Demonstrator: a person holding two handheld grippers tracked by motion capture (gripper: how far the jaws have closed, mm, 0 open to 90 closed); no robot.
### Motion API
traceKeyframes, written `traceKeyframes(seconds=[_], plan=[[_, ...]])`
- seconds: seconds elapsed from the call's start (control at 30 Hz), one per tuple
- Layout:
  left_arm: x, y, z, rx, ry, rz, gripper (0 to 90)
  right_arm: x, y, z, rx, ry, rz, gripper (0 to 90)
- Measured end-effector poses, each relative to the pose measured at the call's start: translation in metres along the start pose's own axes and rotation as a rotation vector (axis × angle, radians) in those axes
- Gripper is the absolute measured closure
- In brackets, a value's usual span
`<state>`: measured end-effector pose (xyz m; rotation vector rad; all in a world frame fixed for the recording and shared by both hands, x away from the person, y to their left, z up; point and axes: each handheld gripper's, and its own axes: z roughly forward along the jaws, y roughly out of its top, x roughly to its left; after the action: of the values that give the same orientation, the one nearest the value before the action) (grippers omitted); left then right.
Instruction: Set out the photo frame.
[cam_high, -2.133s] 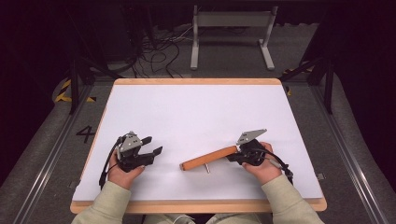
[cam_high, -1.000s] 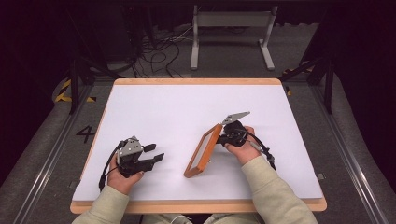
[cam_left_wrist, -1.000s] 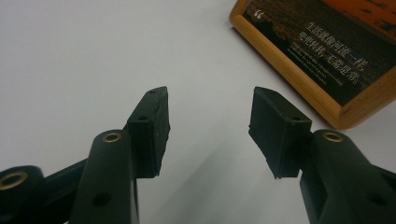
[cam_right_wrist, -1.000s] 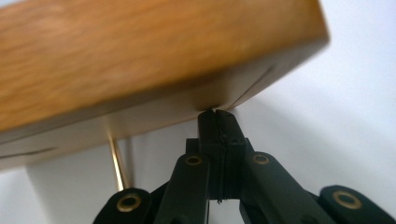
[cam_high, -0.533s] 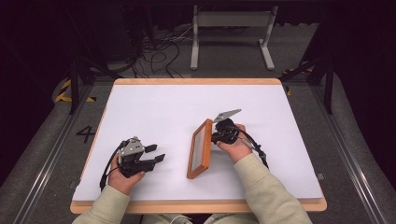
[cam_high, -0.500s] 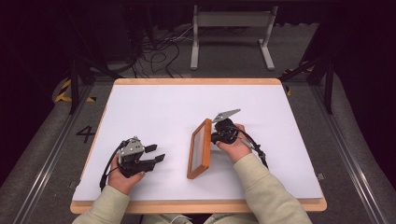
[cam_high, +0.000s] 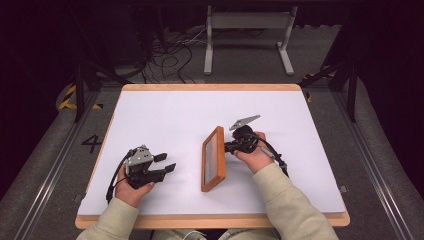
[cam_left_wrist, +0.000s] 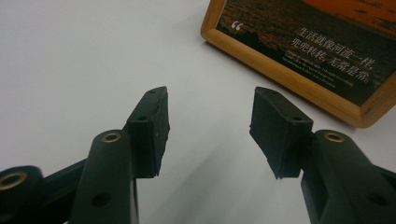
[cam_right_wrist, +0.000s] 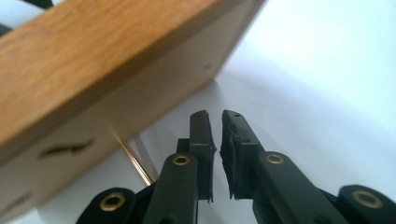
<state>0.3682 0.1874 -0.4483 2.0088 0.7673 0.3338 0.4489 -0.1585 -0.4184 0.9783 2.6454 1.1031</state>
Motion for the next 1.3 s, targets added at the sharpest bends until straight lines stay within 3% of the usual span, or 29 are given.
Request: traceKeyframes(seconds=[0.07, 0.2, 0.3, 0.4, 0.6, 0.67, 0.73, 0.77, 0.97, 1.3], plan=[[0.0, 0.0, 0.0, -0.001, 0.0, -0.001, 47.1, 0.0, 0.002, -0.011, 0.011, -0.048, 0.001, 80.7], [0.001, 0.001, 0.0, 0.001, 0.006, 0.003, 46.9, 0.0, 0.006, -0.031, -0.006, -0.087, 0.004, 76.6], [0.002, 0.001, 0.001, 0.001, 0.007, 0.0, 46.8, 0.004, 0.01, -0.045, -0.004, -0.085, 0.017, 76.0], [0.002, 0.001, 0.001, 0.0, 0.008, -0.009, 46.7, 0.009, 0.015, -0.057, 0.004, -0.1, 0.008, 68.8], [0.002, 0.001, 0.001, 0.002, 0.011, -0.005, 46.6, 0.022, 0.024, -0.071, 0.023, -0.076, 0.066, 48.9], [0.002, 0.001, 0.001, 0.002, 0.011, -0.006, 46.5, 0.024, 0.026, -0.072, 0.02, -0.074, 0.07, 46.2], [0.002, 0.001, 0.001, 0.005, 0.011, -0.009, 46.5, 0.032, 0.031, -0.072, 0.035, -0.057, 0.091, 32.5], [0.002, 0.001, 0.001, 0.005, 0.011, -0.009, 46.4, 0.035, 0.032, -0.072, 0.051, -0.048, 0.103, 30.4], [0.003, 0.001, 0.001, 0.003, 0.012, -0.011, 46.4, 0.045, 0.038, -0.065, 0.071, -0.007, 0.139, 25.2], [0.002, 0.001, 0.001, 0.003, 0.01, -0.009, 46.3, 0.05, 0.043, -0.041, 0.106, 0.029, 0.199, 23.5]])
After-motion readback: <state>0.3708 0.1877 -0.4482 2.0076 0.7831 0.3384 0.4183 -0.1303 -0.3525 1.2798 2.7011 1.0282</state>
